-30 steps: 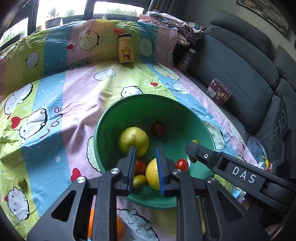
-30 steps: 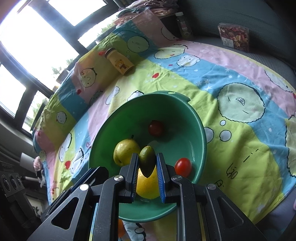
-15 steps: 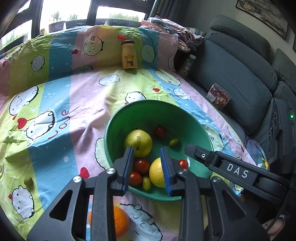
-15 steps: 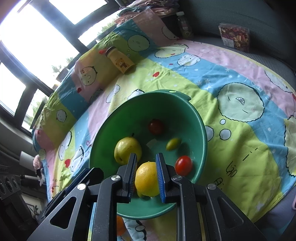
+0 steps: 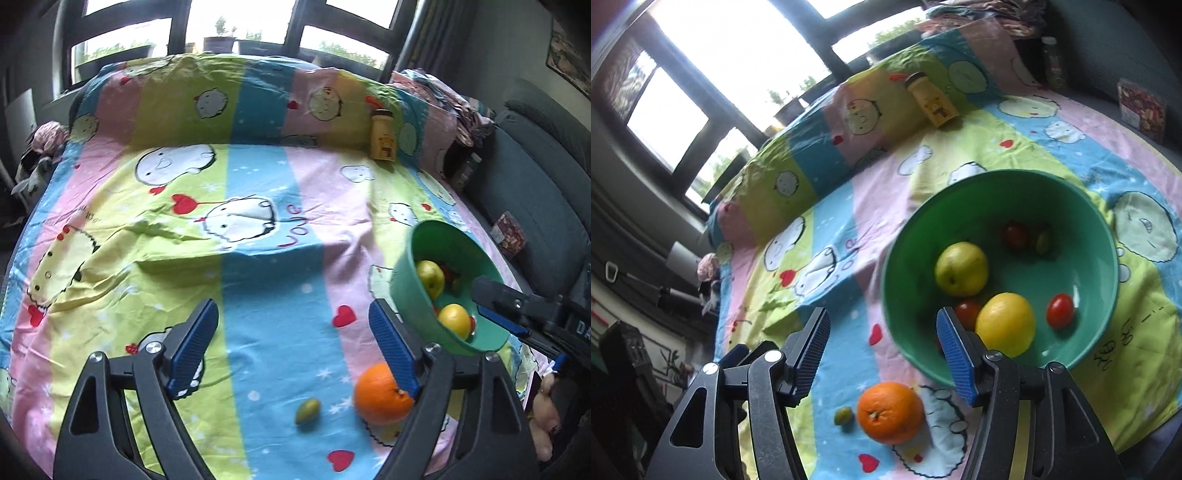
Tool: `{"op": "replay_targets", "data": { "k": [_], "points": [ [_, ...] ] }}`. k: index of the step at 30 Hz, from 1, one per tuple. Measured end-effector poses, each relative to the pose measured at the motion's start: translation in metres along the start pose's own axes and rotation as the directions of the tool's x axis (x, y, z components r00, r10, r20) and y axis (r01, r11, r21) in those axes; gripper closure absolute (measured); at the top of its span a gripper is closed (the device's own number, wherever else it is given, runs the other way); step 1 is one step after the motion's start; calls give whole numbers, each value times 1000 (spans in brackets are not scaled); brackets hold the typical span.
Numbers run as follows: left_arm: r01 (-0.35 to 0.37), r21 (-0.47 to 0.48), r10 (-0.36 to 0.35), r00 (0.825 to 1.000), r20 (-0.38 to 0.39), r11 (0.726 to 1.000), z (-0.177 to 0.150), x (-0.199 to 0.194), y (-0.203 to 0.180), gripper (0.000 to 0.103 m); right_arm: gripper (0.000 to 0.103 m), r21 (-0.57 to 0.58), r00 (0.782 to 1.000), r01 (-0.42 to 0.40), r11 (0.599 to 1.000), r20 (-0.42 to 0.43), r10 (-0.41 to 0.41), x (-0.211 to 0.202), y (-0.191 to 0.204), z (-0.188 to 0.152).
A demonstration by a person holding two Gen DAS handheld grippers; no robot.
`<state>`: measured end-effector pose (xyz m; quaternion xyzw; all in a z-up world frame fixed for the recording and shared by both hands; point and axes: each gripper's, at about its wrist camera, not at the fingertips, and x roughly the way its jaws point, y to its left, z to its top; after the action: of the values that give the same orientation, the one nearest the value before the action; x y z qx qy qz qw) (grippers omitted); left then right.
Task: Organize fruits
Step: 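Withdraw the right tool toward the last green fruit on the sheet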
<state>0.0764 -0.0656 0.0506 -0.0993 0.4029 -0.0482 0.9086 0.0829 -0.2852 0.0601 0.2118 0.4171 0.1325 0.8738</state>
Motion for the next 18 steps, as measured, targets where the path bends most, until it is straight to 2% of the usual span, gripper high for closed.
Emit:
{"op": "replay_targets", "data": {
  "k": [6,9,12,14,18],
  "points": [
    [16,-116,-22,999,-44,993,-6,14,47,21,42,-111,996,-49,993,-80,40,17,45,-25],
    [27,-129,-34,998,-54,991,-7,19,56,23,42,-133,995,-26,991,-99,13,25,58,-41],
    [15,-142,-25,997,-69,990,-8,25,62,31,43,-137,992,-6,991,-126,-12,34,68,-58],
    [31,-141,-42,996,-78,990,-9,31,66,38,54,-144,990,-7,989,-143,-14,39,72,-67],
    [29,-176,-50,992,-112,984,-9,44,77,51,68,-96,976,-2,995,-218,-19,56,66,-83]
  ]
}}
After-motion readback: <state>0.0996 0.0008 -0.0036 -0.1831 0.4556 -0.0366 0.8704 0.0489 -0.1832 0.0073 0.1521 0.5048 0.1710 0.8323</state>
